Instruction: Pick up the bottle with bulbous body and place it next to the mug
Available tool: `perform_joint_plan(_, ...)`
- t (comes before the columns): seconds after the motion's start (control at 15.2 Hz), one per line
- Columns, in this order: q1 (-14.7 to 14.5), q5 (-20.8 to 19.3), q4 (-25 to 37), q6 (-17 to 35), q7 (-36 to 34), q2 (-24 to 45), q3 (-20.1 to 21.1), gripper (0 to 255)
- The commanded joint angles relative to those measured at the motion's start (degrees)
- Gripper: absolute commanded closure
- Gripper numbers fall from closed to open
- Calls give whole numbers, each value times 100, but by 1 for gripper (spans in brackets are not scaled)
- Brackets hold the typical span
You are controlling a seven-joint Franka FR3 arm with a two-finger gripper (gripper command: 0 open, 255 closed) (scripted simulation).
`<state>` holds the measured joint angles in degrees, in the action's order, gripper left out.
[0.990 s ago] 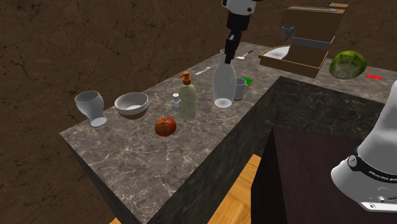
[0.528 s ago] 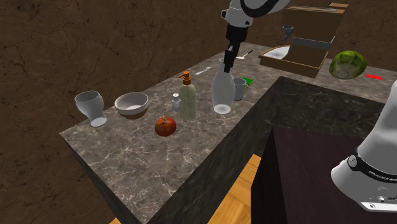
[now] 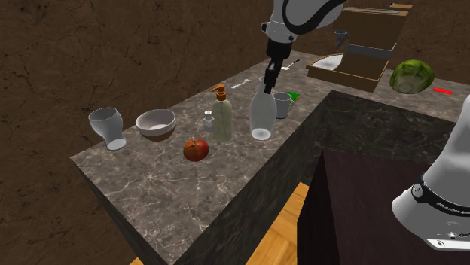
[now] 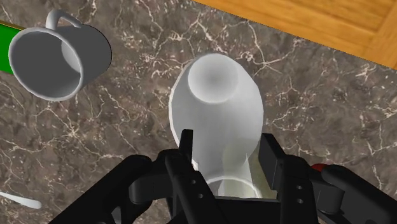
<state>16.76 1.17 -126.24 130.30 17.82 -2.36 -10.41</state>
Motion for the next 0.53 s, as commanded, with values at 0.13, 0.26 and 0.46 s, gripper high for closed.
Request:
perform_joint_plan(0.13, 0, 1, -2, 7, 1, 0, 0, 255)
perform_joint_plan(0.26, 0, 1, -2, 7, 1, 0, 0, 0)
perform_joint_plan(0.46, 0, 1, 0, 8, 1, 2, 0, 0)
